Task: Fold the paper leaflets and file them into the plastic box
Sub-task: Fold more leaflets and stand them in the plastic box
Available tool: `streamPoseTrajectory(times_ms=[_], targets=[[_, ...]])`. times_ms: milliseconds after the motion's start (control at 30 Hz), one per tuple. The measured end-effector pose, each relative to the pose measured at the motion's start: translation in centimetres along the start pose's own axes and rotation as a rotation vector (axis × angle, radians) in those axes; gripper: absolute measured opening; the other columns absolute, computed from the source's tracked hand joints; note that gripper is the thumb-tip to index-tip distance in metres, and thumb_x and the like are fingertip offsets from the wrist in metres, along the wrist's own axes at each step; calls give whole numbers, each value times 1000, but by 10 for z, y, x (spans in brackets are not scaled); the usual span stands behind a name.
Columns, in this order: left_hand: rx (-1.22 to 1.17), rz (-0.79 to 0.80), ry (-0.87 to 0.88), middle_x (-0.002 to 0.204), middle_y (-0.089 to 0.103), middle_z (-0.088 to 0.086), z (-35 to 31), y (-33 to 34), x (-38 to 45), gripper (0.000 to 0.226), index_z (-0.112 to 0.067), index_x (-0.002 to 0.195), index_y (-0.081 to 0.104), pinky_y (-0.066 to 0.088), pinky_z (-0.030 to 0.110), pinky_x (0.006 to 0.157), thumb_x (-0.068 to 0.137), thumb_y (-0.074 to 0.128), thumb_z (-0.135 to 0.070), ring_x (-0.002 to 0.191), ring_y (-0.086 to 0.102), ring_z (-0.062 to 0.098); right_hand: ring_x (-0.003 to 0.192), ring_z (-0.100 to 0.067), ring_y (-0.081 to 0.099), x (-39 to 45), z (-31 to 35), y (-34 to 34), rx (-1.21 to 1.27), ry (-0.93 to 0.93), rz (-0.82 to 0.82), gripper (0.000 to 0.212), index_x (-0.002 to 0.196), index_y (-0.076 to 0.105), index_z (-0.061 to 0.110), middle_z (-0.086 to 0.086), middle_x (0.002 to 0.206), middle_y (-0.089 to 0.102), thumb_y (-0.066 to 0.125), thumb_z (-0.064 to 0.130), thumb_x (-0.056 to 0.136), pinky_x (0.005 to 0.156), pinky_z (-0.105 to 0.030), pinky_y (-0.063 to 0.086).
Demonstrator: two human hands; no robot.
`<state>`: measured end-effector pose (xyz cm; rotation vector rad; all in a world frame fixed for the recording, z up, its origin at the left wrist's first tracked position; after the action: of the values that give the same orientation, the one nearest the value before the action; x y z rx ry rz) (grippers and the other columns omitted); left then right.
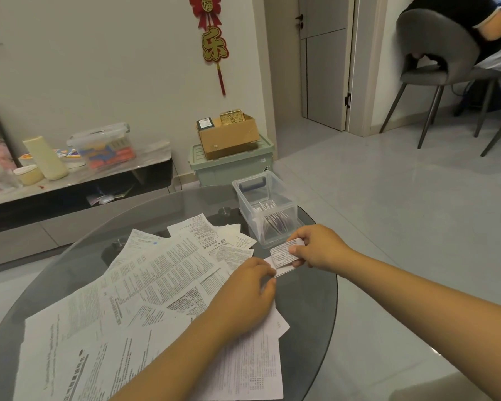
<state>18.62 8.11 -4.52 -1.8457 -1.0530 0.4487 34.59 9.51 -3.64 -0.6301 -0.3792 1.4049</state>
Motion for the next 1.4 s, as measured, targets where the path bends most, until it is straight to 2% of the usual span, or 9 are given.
streamPoseTrajectory(times_ms=[167,400,567,700,800,933,1100,1267,1400], targets=[[121,64,78,130,46,-10,-2,-1,-3,33,-20,128,51,38,24,99,97,41,-28,115,47,7,53,-6,59,7,3,5,-37,-13,-84,17,108,65,11,-6,88,66,59,13,92,49,-10,43],[136,87,91,132,44,-10,1,-2,-2,33,-21,129,49,37,27,102,97,42,-28,118,45,8,84,-19,55,-2,14,-3,-170,-124,-236,19,107,61,10,-8,104,65,61,14,89,68,-26,44],[116,83,86,131,46,-10,2,0,-2,34,-21,128,50,38,28,102,96,43,-29,118,46,8,74,-22,51,-16,25,-10,-327,-274,-373,13,85,60,9,-4,84,54,56,20,90,59,-25,37],[63,71,78,128,50,-9,4,-2,-1,32,-21,125,54,37,24,100,95,46,-25,115,48,7,96,-23,52,-19,26,9,-697,-321,-267,22,94,66,12,-4,99,56,50,26,91,67,-25,33],[36,69,64,128,53,-11,6,-4,-1,31,-23,123,56,37,19,96,93,48,-24,112,49,6,106,-24,48,-17,26,21,-795,-360,-168,30,103,69,14,-6,106,56,49,33,93,71,-27,29],[10,87,54,126,55,-11,9,-6,0,31,-25,122,58,35,15,89,92,50,-22,106,51,5,101,-19,40,-11,19,21,-673,-346,-43,31,106,71,21,4,85,39,51,42,93,74,-25,30],[4,116,52,126,54,-11,11,-7,0,31,-27,122,58,38,18,88,92,50,-22,97,49,4,97,-15,36,-11,7,23,-590,-427,-7,30,118,59,13,3,98,35,45,31,98,74,-22,29],[14,125,51,126,54,-12,11,-7,-1,30,-28,122,57,40,21,92,93,50,-22,104,51,6,105,-15,39,-9,7,20,-636,-475,77,34,131,55,23,0,112,50,46,20,98,81,-20,31],[3,117,34,124,55,-12,10,-8,0,28,-28,120,57,40,21,90,94,49,-24,98,50,6,108,-15,53,-11,7,10,-616,-438,9,28,119,65,27,4,114,65,56,26,93,89,-24,41]])
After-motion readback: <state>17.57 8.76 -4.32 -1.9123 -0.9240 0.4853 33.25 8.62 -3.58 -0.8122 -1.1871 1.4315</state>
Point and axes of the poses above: each hand's wrist, its own x-axis towards the middle knuckle, its own y-axis out of the palm, z = x × y, the point moved 4 cm from there along x, towards the middle knuckle
